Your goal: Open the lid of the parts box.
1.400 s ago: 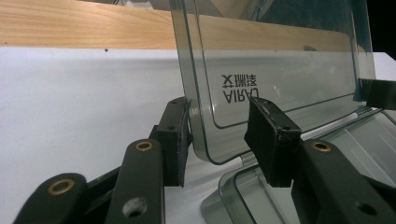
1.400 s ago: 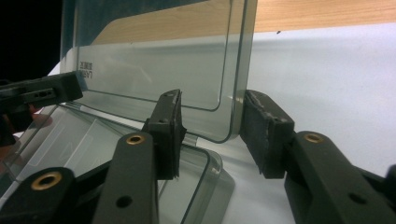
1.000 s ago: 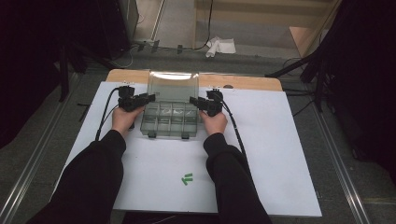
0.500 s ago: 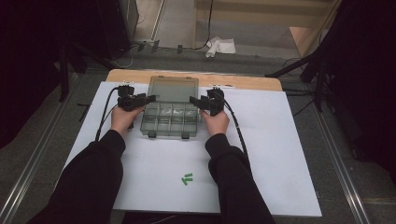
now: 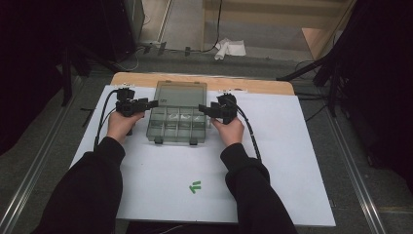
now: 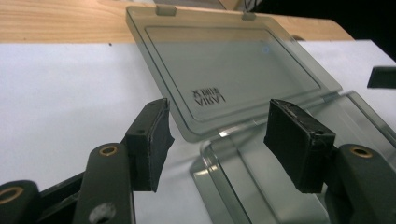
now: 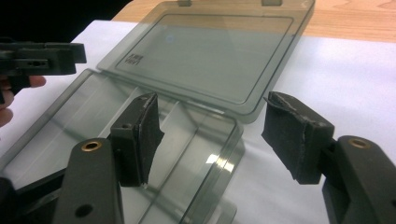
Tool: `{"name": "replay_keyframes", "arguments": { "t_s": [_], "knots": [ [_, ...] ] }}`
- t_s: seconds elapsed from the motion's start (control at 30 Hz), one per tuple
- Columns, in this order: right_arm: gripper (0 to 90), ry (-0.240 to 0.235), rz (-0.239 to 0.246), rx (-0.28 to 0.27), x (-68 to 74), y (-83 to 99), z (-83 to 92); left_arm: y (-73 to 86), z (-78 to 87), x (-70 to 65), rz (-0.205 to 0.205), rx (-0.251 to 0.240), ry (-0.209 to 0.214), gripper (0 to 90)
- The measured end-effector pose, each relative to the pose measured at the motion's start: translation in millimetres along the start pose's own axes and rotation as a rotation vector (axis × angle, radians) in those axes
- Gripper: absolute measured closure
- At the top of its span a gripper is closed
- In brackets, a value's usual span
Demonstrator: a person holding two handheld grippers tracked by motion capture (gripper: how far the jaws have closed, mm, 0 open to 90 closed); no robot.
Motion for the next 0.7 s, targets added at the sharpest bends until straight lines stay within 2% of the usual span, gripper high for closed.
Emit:
{"name": "replay_keyframes", "arguments": {
  "t_s": [0.1, 0.13, 0.17, 0.47, 0.6, 0.7],
  "knots": [
    [36.7, -0.020, 0.016, 0.016, 3.7, 1.3, 4.1, 0.8, 4.9, -2.3, -0.011, 0.017, 0.010, 37.8],
    [36.7, -0.024, 0.026, 0.019, 4.1, 2.0, 5.3, 0.9, 6.0, -2.9, -0.010, 0.018, 0.022, 31.6],
    [36.7, -0.029, 0.023, 0.024, 5.2, 2.9, 6.4, 1.0, 7.2, -3.8, -0.010, 0.025, 0.030, 30.9],
    [35.6, -0.071, 0.072, 0.051, 16.8, 7.6, 18.6, 4.3, 22.2, -13.2, -0.063, 0.039, 0.044, 30.8],
    [35.1, -0.087, 0.092, 0.070, 21.6, 11.4, 22.9, 6.3, 29.2, -17.7, -0.079, 0.046, 0.070, 30.7],
    [34.8, -0.100, 0.100, 0.085, 25.6, 14.3, 26.5, 9.1, 34.4, -22.2, -0.102, 0.046, 0.071, 30.7]
  ]
}}
Point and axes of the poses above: each handheld gripper's, and its own axes: z roughly backward along the jaws, y roughly out of its underside, x roughly to its left, the point moved 1 cm from there along -z, roughly forward along the jaws, and after that the axes turned 14 degrees about -y, right-handed, at the moved point
